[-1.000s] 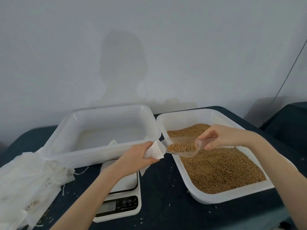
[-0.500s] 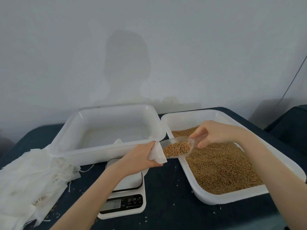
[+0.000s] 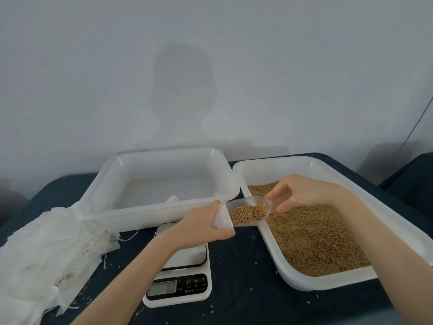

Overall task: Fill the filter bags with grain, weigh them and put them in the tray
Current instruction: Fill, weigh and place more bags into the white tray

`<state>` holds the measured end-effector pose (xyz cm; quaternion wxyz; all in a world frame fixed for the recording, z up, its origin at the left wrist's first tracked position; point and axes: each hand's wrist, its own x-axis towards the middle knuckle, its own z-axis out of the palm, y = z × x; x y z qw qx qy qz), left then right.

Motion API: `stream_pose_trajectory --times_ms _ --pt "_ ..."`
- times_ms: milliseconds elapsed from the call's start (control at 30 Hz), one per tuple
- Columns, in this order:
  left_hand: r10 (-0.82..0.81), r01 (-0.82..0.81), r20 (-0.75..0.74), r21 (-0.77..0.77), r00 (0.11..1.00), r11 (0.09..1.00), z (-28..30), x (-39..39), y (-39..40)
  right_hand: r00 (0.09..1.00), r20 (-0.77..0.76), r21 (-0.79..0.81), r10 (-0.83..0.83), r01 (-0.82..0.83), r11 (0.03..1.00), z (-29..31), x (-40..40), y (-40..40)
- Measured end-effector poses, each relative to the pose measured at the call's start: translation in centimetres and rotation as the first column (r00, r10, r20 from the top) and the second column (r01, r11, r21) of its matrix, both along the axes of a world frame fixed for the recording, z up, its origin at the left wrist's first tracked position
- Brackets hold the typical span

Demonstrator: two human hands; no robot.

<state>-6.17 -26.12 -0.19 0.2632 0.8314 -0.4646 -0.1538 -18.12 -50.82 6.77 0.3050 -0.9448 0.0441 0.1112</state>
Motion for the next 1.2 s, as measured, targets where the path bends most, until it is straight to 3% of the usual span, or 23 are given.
stream_pose_trajectory --times_ms 267,400,533,733,967,1200 --pt "-0.045 0.046 0.079 -0.012 0.996 0.999 0.3 0.3 0.3 1.000 0.000 0.014 -0.015 0.015 1.000 -0.2 -0.1 0.4" --pt "-0.012 0.023 0.237 -0.045 0.971 0.999 0.1 0.2 0.3 0.999 0.030 -0.014 -0.036 0.037 0.999 0.6 0.1 1.2" --pt "0.071 -0.055 0.366 -0.054 0.928 0.997 0.1 0.8 0.1 0.997 0.081 -0.211 -0.009 0.026 0.977 2.5 0.8 2.9" --pt "0.156 -0.127 0.357 -0.104 0.921 0.986 -0.7 1.5 0.7 0.977 0.190 -0.623 0.093 0.047 0.781 5.4 1.9 6.3" --pt "0.233 -0.194 0.184 -0.204 0.955 0.960 -1.1 1.4 0.9 0.950 0.203 -0.844 0.236 0.047 0.535 6.8 3.3 9.4" --pt "0.266 -0.260 -0.010 -0.246 0.964 0.934 -1.8 1.1 0.7 0.915 0.224 -0.946 0.334 0.122 0.301 6.7 4.3 12.4"
